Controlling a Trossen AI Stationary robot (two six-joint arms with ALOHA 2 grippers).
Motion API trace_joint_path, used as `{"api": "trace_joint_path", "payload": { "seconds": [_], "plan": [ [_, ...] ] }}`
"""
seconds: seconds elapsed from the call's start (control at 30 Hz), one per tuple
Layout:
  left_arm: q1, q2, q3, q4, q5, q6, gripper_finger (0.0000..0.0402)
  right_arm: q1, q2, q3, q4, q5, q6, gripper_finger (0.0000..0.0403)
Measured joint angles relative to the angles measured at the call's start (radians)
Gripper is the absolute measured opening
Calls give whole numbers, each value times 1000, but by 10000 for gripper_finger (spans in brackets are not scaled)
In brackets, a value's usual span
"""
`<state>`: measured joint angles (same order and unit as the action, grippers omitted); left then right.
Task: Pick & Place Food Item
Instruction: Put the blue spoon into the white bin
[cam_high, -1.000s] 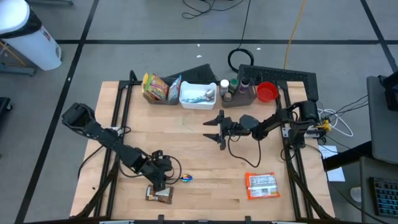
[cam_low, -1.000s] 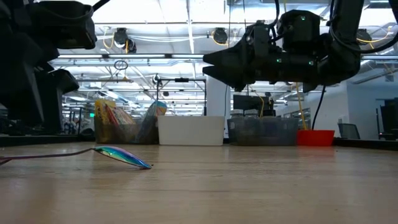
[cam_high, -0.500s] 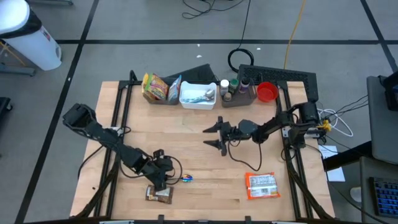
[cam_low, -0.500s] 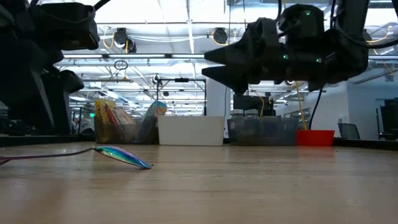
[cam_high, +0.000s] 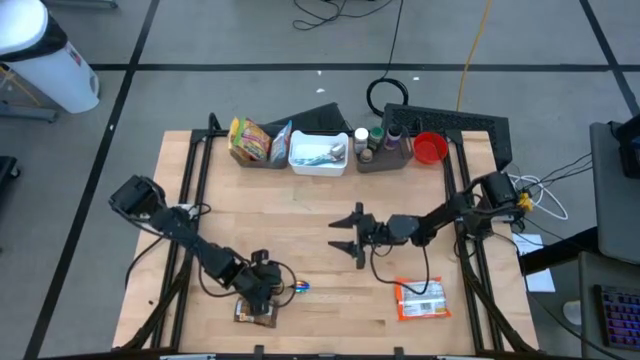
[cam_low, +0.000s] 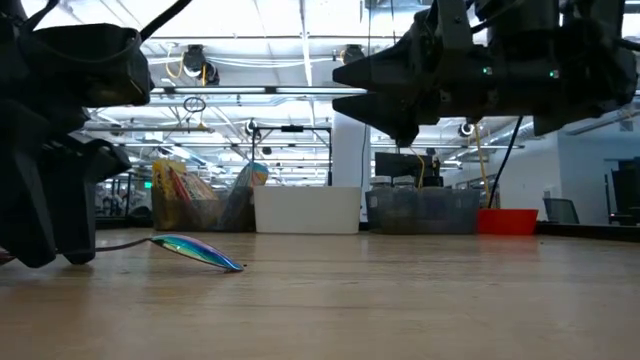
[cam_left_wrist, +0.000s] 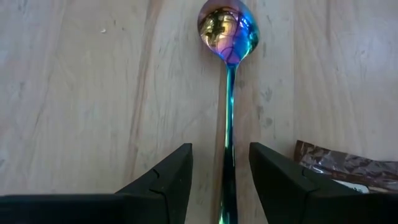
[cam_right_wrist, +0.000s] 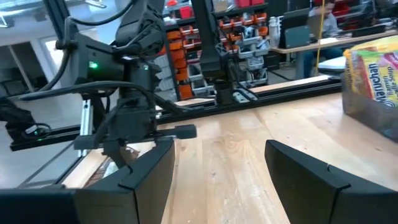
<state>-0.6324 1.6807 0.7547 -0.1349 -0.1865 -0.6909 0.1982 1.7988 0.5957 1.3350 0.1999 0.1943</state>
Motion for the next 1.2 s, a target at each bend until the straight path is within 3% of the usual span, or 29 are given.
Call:
{"api": "trace_joint_path", "payload": {
  "seconds": [0.4,0.93,1.2],
  "plan": [
    [-24,6,0,-35,-20,-46,148,42,0,0,0,41,6,247],
    [-24,7,0,-56,-29,-22,79,42,0,0,0,40,4,247],
    [-24,7,-1,-52,-25,3,18,42,0,0,0,40,4,247]
  ]
}}
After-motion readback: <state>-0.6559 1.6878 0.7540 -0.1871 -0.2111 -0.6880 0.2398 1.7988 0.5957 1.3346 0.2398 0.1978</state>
